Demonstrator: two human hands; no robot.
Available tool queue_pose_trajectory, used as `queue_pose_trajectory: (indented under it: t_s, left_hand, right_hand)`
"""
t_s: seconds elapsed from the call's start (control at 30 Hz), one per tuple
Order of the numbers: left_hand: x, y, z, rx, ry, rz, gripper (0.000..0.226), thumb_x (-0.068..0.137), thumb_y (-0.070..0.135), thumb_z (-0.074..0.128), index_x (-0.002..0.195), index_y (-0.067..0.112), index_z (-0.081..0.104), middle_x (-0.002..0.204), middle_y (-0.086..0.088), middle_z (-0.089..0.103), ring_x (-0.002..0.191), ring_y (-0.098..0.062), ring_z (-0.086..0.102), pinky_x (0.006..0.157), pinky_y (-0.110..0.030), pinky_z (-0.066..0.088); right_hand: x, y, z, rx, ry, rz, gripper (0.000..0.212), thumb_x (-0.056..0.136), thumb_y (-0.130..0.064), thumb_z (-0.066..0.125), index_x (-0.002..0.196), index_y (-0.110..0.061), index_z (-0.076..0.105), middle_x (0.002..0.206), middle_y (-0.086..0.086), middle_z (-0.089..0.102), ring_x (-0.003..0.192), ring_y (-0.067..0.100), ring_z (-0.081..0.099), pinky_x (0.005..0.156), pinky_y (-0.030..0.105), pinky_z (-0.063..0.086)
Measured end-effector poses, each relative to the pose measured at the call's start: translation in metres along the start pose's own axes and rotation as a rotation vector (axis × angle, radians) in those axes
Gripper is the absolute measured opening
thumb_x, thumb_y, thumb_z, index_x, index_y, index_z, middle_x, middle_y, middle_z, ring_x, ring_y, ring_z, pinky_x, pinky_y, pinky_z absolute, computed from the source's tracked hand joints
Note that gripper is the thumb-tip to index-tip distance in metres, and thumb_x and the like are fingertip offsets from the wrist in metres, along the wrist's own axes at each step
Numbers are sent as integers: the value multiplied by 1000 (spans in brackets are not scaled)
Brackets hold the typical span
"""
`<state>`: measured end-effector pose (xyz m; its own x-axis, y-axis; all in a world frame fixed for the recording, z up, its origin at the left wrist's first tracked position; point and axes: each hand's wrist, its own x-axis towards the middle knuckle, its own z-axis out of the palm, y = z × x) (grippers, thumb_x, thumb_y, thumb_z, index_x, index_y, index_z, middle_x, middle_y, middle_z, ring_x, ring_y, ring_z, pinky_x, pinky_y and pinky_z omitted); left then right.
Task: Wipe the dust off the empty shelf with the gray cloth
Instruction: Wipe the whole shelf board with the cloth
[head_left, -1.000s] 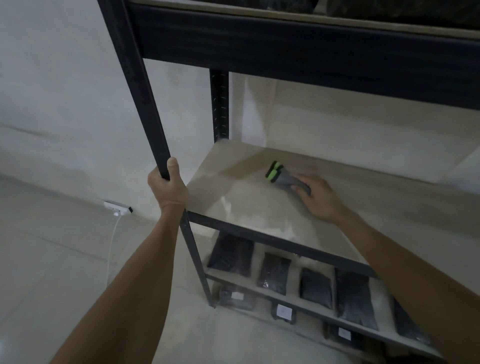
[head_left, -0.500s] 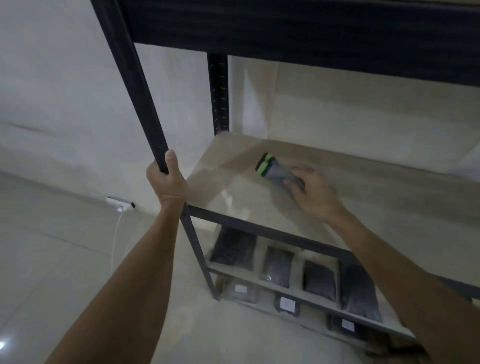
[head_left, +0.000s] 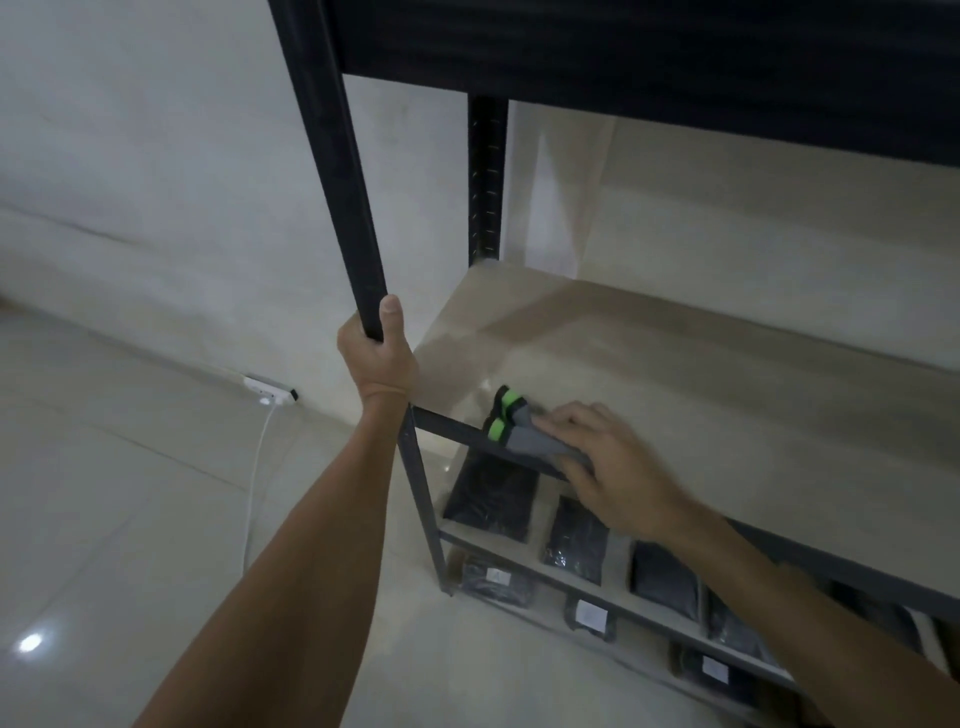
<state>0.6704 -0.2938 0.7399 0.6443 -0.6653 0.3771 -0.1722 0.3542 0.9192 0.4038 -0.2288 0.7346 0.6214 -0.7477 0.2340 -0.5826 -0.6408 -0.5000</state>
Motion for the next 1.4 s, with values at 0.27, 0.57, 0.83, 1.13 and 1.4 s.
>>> queue_pose_trajectory:
  t_s: [0.27, 0.57, 0.83, 1.13, 1.4]
  left_hand:
    - [-2, 3, 0, 32, 18, 30, 52, 85, 65, 45, 57, 23, 33, 53, 8, 28, 44, -1, 27, 48, -21, 22]
    - [2, 1, 3, -38, 23, 47, 75, 71, 96, 44, 57, 23, 31, 53, 8, 27, 47, -5, 25, 51, -23, 21]
    - [1, -1, 2, -11, 57, 35, 64, 83, 80, 45, 57, 22, 37, 54, 5, 30, 49, -11, 29, 52, -25, 23]
    - [1, -1, 3, -16, 62, 34, 74, 81, 85, 45, 58, 15, 40, 54, 2, 32, 51, -14, 31, 51, -28, 23]
    - [-2, 4, 4, -52, 60, 12, 75, 71, 94, 47, 59, 21, 37, 53, 5, 30, 49, -11, 27, 51, -28, 21]
  right_hand:
    - [121, 39, -36, 107, 190, 181, 22, 100, -18, 55, 116, -8, 68, 106, 7, 64, 97, 24, 60, 78, 31, 44]
    - [233, 56, 2, -17, 56, 147, 30, 95, -13, 53, 121, -19, 68, 115, 10, 68, 104, 30, 62, 93, 44, 51]
    - [222, 28, -25, 37, -393, -53, 34, 95, -8, 59, 122, -26, 70, 103, -17, 69, 96, -2, 63, 83, 13, 46]
    - [219, 28, -10, 82, -374, -36, 39, 95, -3, 56, 128, -23, 66, 106, -17, 64, 94, -7, 58, 85, 15, 45]
    - [240, 47, -18, 89, -183, 19, 27, 95, -5, 56, 118, -14, 68, 106, 2, 64, 102, 23, 62, 88, 33, 49]
